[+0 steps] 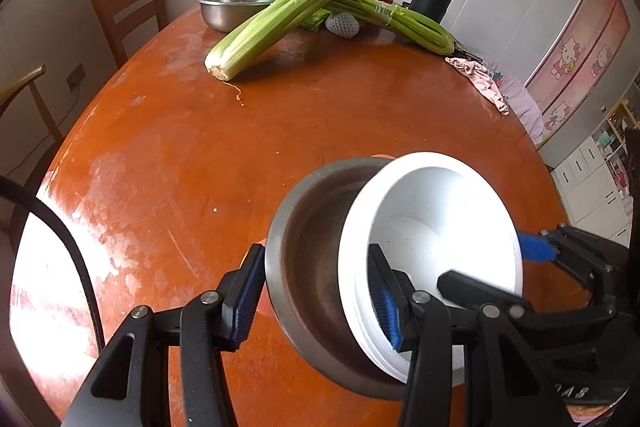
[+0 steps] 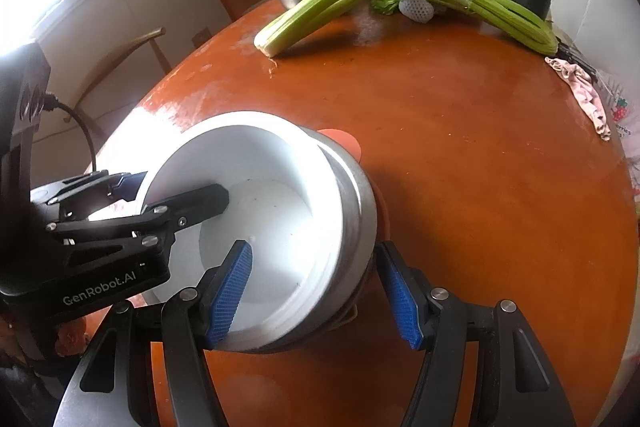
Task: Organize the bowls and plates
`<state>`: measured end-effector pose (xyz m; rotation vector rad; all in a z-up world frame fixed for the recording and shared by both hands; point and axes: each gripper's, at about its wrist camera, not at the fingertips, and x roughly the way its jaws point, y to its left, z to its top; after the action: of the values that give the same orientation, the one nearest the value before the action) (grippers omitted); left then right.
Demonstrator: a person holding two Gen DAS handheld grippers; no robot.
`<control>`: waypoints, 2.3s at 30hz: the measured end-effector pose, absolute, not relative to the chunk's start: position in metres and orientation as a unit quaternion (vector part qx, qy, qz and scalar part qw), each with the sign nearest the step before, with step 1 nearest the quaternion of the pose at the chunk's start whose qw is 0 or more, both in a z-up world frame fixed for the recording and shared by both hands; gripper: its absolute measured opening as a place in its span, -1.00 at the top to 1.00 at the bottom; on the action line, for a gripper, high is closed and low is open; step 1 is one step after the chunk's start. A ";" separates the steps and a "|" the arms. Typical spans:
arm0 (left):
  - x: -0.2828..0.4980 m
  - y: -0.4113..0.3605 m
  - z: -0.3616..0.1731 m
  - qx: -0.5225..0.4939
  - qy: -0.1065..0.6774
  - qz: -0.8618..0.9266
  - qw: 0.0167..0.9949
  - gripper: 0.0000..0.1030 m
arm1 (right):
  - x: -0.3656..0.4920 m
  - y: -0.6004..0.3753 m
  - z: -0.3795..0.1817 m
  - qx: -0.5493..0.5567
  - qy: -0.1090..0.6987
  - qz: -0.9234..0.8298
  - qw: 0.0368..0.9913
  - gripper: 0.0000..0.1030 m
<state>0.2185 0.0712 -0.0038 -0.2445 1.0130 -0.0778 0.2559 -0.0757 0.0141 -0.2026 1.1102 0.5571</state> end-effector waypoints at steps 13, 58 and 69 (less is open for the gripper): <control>0.192 0.074 0.020 -0.102 0.451 -0.005 0.886 0.01 | 0.239 -0.083 0.035 -0.091 0.498 0.260 0.822 -0.31; 0.054 0.008 0.038 -0.053 0.422 0.023 0.905 -0.07 | 0.092 -0.156 0.053 -0.081 0.426 0.252 0.865 -0.31; 0.054 0.005 0.036 -0.052 0.425 0.022 0.904 -0.07 | 0.087 -0.161 0.055 -0.074 0.425 0.250 0.867 -0.31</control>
<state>0.0535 0.0047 0.0365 -0.1071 0.8777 0.0456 0.0870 -0.1606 0.0545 -0.1553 0.8899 0.5228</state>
